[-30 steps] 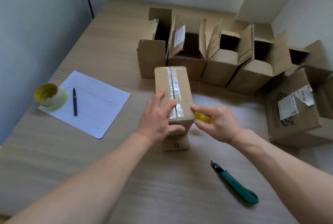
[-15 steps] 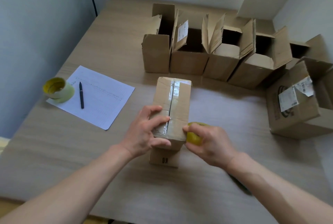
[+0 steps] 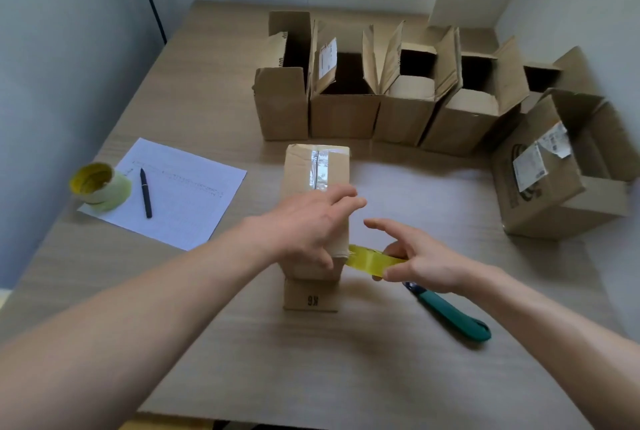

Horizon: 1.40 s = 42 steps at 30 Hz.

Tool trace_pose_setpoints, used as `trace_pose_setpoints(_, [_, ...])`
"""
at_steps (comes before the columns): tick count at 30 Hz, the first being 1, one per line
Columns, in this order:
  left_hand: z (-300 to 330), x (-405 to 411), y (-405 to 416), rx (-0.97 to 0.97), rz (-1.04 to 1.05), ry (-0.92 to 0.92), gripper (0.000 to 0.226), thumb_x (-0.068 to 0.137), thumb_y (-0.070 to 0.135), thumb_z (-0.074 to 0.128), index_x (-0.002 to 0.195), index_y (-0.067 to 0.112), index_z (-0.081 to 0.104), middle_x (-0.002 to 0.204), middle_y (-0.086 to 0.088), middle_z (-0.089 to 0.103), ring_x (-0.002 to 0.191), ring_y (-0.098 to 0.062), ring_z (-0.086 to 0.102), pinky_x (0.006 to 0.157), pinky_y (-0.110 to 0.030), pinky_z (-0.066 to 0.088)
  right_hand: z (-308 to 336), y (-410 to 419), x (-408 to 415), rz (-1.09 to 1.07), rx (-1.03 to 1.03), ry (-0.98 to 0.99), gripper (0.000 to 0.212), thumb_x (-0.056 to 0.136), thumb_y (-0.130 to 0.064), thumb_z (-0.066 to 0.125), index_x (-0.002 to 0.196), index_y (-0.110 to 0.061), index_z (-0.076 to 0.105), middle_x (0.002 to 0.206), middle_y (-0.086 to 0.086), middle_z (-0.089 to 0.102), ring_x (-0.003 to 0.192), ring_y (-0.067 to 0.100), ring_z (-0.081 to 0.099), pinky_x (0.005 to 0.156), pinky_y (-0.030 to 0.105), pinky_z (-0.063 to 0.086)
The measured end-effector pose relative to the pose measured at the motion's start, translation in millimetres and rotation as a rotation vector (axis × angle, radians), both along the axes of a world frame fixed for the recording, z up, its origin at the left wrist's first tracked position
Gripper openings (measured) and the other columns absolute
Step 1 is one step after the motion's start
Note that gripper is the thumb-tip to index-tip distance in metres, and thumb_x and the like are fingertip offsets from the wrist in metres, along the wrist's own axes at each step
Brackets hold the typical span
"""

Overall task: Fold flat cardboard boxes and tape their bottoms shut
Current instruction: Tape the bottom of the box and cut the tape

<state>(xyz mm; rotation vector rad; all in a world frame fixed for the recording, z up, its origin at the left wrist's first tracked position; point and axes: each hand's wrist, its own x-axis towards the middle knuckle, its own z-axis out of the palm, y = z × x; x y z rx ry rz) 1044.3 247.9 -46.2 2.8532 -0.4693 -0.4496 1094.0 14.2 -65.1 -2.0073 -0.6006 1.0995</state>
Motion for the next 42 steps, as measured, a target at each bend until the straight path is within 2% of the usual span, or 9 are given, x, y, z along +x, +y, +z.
trace_pose_setpoints(3, [-2.0, 11.8, -2.2, 0.006, -0.050, 0.115, 0.122, 0.063, 0.040, 0.088, 0.150, 0.038, 0.003, 0.145, 0.010, 0.034, 0.130, -0.020, 0.040, 0.104, -0.036, 0.040, 6.5, -1.5, 7.6, 0.142, -0.183, -0.065, 0.068, 0.083, -0.022, 0.074, 0.142, -0.035, 0.042, 0.111, 0.008, 0.070, 0.094, 0.022, 0.066, 0.086, 0.032, 0.052])
trace_pose_setpoints(6, [-6.6, 18.0, -5.6, -0.050, -0.018, 0.164, 0.126, 0.058, 0.044, 0.089, 0.148, 0.041, 0.001, 0.134, 0.011, 0.044, 0.119, -0.014, 0.045, 0.094, -0.029, 0.039, 27.3, 12.8, 30.5, 0.411, -0.550, -0.938, 0.036, 0.087, -0.050, 0.059, 0.118, -0.032, 0.056, 0.099, -0.003, 0.070, 0.088, 0.024, 0.063, 0.089, 0.039, 0.043])
trace_pose_setpoints(9, [-2.3, 23.8, -12.5, -0.160, 0.087, 0.148, 0.112, 0.054, 0.075, 0.071, 0.143, 0.045, 0.010, 0.112, 0.013, 0.053, 0.098, -0.011, 0.050, 0.079, -0.032, 0.042, 36.0, 21.2, 37.6, 0.391, -0.332, -1.344, 0.038, 0.080, -0.048, 0.069, 0.110, -0.026, 0.061, 0.073, 0.000, 0.069, 0.072, 0.027, 0.065, 0.087, 0.044, 0.039])
trace_pose_setpoints(14, [3.2, 38.4, -40.6, -0.080, 0.212, 0.071, 0.065, 0.067, 0.075, 0.064, 0.120, 0.052, 0.034, 0.072, 0.018, 0.050, 0.077, -0.019, 0.053, 0.058, -0.030, 0.034, 30.4, 12.3, 42.8, 0.308, -0.170, -1.332, 0.039, 0.074, -0.038, 0.080, 0.102, -0.018, 0.064, 0.067, 0.004, 0.067, 0.069, 0.030, 0.065, 0.094, 0.049, 0.038])
trace_pose_setpoints(18, [2.1, 51.5, -53.4, 0.006, 0.391, 0.063, 0.038, 0.064, 0.046, 0.077, 0.096, 0.035, 0.061, 0.081, 0.007, 0.061, 0.089, -0.027, 0.060, 0.066, -0.029, 0.044, 24.4, 18.3, 44.5, 0.290, -0.065, -1.399, 0.038, 0.068, -0.035, 0.085, 0.094, -0.014, 0.066, 0.062, 0.005, 0.063, 0.066, 0.030, 0.064, 0.092, 0.055, 0.043])
trace_pose_setpoints(25, [13.9, 62.5, -48.6, -0.202, 0.493, 0.287, 0.033, 0.061, 0.028, 0.082, 0.057, 0.053, 0.061, 0.063, 0.016, 0.067, 0.071, -0.007, 0.063, 0.057, -0.022, 0.042, 13.8, 14.0, 44.2, 0.212, 0.029, -1.398, 0.034, 0.072, -0.033, 0.083, 0.093, -0.014, 0.064, 0.060, 0.005, 0.064, 0.062, 0.030, 0.059, 0.085, 0.053, 0.048])
trace_pose_setpoints(31, [7.7, 56.6, -60.4, -0.037, 0.478, 0.155, 0.028, 0.065, 0.028, 0.080, 0.084, 0.042, 0.065, 0.085, 0.006, 0.069, 0.088, -0.026, 0.063, 0.072, -0.030, 0.053, 2.7, 15.1, 33.8, 0.164, -0.006, -1.358, 0.035, 0.072, -0.037, 0.080, 0.093, -0.013, 0.066, 0.072, 0.002, 0.069, 0.075, 0.029, 0.061, 0.089, 0.049, 0.045])
trace_pose_setpoints(36, [-1.5, 51.5, -57.4, -0.032, 0.499, 0.080, 0.025, 0.072, 0.038, 0.080, 0.091, 0.044, 0.065, 0.087, 0.014, 0.062, 0.096, -0.018, 0.061, 0.075, -0.028, 0.048, -35.1, -21.8, 3.4, -0.322, 0.155, -1.229, 0.033, 0.073, -0.039, 0.077, 0.091, -0.017, 0.060, 0.102, 0.000, 0.064, 0.095, 0.027, 0.058, 0.081, 0.043, 0.042])
trace_pose_setpoints(42, [0.0, 55.0, -54.8, -0.114, 0.532, 0.128, 0.024, 0.069, 0.041, 0.083, 0.079, 0.043, 0.062, 0.076, 0.021, 0.059, 0.091, -0.016, 0.062, 0.075, -0.028, 0.047, -103.1, -93.7, -60.1, -0.254, -0.671, -0.712, 0.048, 0.073, -0.031, 0.064, 0.120, -0.026, 0.056, 0.109, 0.001, 0.058, 0.103, 0.030, 0.055, 0.080, 0.038, 0.043])
